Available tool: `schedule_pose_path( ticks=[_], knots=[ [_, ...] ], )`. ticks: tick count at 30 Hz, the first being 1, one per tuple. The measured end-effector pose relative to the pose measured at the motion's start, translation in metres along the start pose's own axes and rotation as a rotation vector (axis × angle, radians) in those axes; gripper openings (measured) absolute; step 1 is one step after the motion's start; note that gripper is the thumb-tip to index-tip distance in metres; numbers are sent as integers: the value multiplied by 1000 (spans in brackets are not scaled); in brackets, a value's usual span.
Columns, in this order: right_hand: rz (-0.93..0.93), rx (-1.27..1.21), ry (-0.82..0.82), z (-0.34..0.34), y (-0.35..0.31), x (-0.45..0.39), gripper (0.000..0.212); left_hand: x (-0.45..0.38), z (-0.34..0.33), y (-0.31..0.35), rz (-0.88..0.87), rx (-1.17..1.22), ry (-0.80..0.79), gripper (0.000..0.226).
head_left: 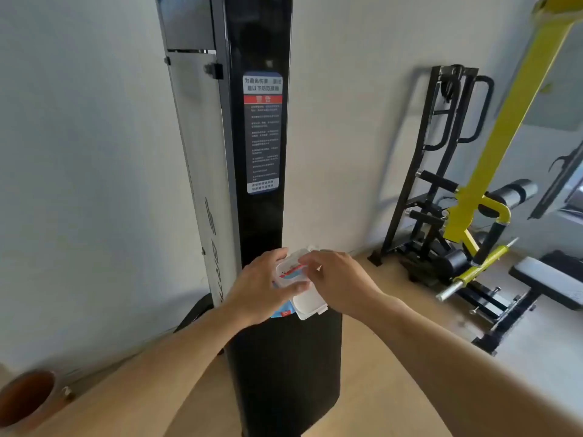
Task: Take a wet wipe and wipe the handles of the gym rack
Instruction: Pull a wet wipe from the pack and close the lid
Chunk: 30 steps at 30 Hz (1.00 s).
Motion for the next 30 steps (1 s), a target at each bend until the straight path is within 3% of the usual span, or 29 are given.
schedule_pose_path(
  ticks=[8, 18, 30],
  knots=[
    [114, 169, 4, -20, -9, -26, 43, -3, -9, -16, 13, -39, 80, 98],
    [104, 144, -28, -18, -13, -25, 34, -1, -10, -22, 46, -54, 103, 103],
    [249, 460, -127, -17, -49, -35, 24, 0, -8, -22, 60, -23, 99, 115]
  ],
)
Point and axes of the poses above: each hand's wrist, its own x-axis away from the middle knuckle, its own z-axis out of the back of the hand, y = z × x, the point moved 8 cm from there along -x, towards the middle knuckle, and after that the axes turned 12 degrees about y, right-handed, at the moved point
